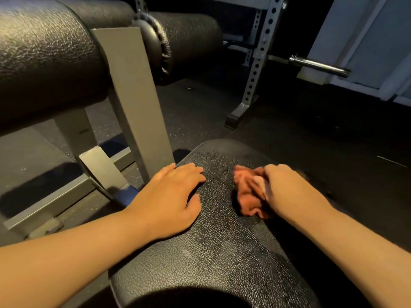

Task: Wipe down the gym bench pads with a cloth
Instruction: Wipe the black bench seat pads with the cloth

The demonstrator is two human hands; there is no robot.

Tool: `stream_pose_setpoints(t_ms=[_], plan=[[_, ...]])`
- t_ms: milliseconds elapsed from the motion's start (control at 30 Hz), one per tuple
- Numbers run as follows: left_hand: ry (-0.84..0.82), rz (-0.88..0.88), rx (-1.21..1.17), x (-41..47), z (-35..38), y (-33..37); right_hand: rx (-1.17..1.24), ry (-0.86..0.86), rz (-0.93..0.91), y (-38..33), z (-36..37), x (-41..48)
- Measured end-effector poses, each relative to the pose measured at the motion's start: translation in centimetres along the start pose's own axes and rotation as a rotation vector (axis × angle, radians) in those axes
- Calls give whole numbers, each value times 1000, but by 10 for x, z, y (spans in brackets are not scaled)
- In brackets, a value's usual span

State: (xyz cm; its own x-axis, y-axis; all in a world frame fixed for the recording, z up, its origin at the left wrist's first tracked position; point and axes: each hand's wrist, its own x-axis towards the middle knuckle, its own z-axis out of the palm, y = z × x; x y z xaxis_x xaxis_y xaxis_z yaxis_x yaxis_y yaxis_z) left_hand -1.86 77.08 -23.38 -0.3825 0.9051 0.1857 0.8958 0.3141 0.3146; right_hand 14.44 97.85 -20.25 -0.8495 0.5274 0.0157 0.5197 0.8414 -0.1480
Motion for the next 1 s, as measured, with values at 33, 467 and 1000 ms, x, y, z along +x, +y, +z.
stream_pose_setpoints(t_ms=[33, 467, 1000], plan=[[2, 2, -6, -1, 0, 0, -114, 85, 109, 6, 8, -1], [-21, 20, 42, 0, 0, 1, -158, 260, -354, -6, 31, 22], [-21, 30, 50, -2, 0, 2, -143, 177, -218, -32, 15, 35]])
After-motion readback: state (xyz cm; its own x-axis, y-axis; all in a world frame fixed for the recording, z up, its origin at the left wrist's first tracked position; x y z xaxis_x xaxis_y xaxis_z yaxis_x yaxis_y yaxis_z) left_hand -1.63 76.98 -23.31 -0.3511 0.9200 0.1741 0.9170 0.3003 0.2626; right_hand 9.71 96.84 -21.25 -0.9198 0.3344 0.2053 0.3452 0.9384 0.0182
